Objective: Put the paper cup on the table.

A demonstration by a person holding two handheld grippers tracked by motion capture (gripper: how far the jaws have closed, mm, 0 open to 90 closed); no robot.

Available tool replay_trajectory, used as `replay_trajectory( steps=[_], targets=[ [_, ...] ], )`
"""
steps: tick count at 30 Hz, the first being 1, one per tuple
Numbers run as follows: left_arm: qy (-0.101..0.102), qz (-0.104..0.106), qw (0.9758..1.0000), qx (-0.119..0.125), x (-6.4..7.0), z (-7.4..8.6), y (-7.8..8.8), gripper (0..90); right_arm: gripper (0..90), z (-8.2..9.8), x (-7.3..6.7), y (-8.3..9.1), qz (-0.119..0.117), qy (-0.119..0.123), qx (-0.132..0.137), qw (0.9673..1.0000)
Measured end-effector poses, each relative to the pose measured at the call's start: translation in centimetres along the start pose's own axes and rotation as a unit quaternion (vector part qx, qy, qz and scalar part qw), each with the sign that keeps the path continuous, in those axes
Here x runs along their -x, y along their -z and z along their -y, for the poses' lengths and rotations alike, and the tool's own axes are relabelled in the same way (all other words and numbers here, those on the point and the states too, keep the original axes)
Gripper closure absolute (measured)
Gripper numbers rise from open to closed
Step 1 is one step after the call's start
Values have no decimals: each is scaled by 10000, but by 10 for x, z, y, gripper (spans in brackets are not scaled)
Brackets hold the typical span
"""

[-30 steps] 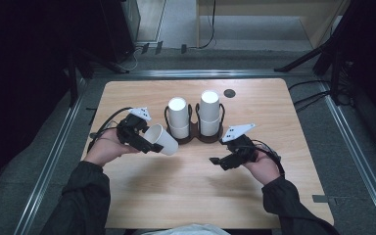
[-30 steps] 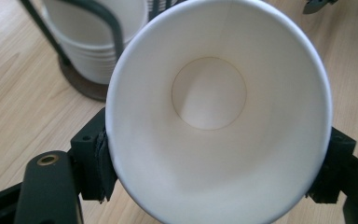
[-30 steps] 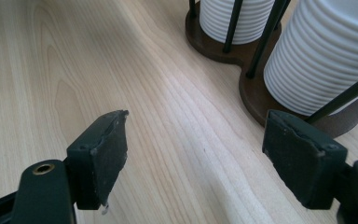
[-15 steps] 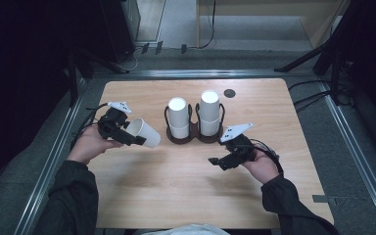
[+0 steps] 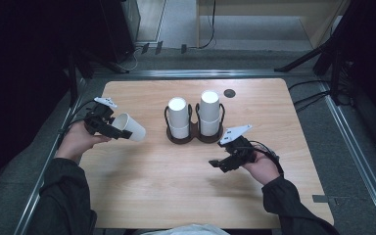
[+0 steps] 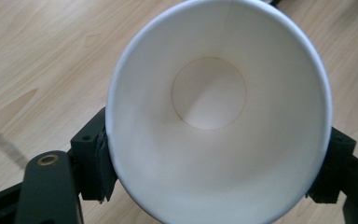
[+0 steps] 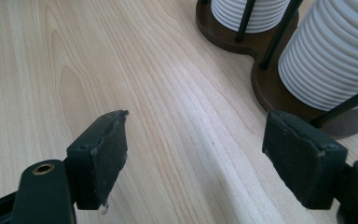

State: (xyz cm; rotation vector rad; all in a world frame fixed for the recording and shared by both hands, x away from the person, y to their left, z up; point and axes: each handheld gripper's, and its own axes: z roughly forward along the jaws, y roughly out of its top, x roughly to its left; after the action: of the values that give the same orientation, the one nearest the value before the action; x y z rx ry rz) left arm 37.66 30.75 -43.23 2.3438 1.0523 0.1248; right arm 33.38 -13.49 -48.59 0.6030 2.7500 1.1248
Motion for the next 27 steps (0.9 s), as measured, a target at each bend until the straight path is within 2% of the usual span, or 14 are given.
replay_trajectory(
  steps=[5, 10, 15, 19, 20, 24, 27],
  targets=[
    [119, -312, 9991, -243, -11, 1, -3, 216, 220, 3, -1, 2, 64, -37, 5, 10000],
    [261, -435, 9980, -374, -20, 2, -7, 215, 220, 4, -3, 0, 62, -27, -21, 10000],
    [458, -774, 9942, -581, -31, 1, -8, 215, 220, 5, -4, -2, 65, 10, -80, 9999],
    [521, -881, 9924, -683, -36, 0, -10, 213, 220, 6, -4, -2, 92, 3, -80, 9999],
    [597, -968, 9906, -761, -39, 0, -12, 213, 220, 6, -4, -2, 96, 8, -87, 9999],
    [735, -1057, 9880, -857, -43, 1, -15, 212, 220, 7, -4, -2, 103, -10, -111, 9999],
    [817, -1193, 9844, -998, -46, 1, -18, 209, 220, 8, -4, -2, 109, 3, -113, 9999]
  ],
)
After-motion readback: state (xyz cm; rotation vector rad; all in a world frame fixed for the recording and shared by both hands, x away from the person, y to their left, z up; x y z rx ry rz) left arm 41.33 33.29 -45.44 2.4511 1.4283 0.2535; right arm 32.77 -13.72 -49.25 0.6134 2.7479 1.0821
